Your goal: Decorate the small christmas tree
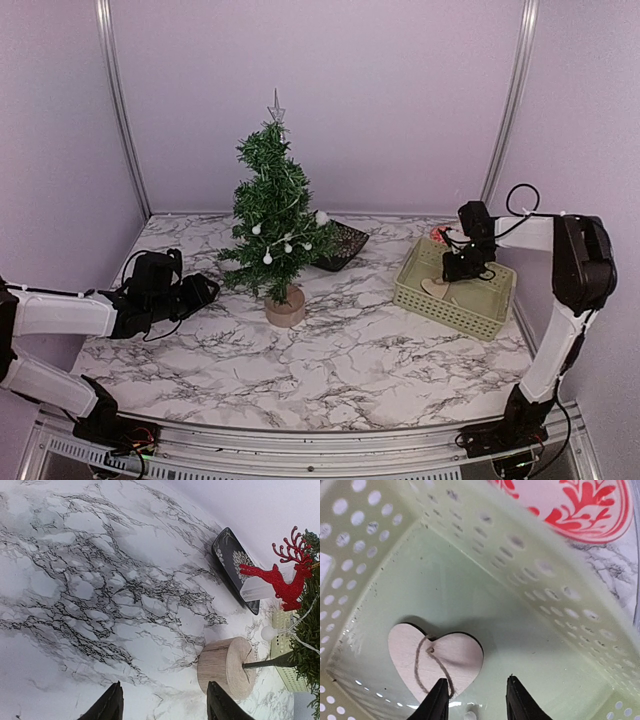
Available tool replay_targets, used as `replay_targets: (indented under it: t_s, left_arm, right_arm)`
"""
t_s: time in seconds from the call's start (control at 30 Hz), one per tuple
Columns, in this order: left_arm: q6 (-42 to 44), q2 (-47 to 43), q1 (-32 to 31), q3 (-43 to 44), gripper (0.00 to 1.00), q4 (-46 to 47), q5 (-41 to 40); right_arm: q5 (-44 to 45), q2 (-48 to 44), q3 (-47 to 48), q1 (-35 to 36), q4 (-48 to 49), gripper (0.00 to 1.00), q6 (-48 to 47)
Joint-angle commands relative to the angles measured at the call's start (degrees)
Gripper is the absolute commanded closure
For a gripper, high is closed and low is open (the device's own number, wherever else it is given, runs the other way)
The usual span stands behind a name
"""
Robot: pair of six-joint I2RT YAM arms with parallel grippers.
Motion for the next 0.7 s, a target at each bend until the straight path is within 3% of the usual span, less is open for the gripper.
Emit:
replay_targets:
  t_s: [0.0, 0.17, 0.67]
  left_arm:
    - [0.89, -0.62, 0.41, 1.56, 0.43, -1.39, 0.43]
    - [0.87, -0.24, 0.58, 1.6, 0.43, -1.39, 0.77]
    - [0.77, -0.51, 0.72, 1.37, 0.42, -1.39, 0.99]
  right_arm:
    - [-10.85, -3.21, 0.75, -1.0, 2.93, 0.58, 1.66]
    - [-17.03, -2.18, 0.0, -0.95, 5.35, 0.61, 3.4]
    - [-17.59, 4.01, 2.68, -0.33, 4.59, 0.58, -0.41]
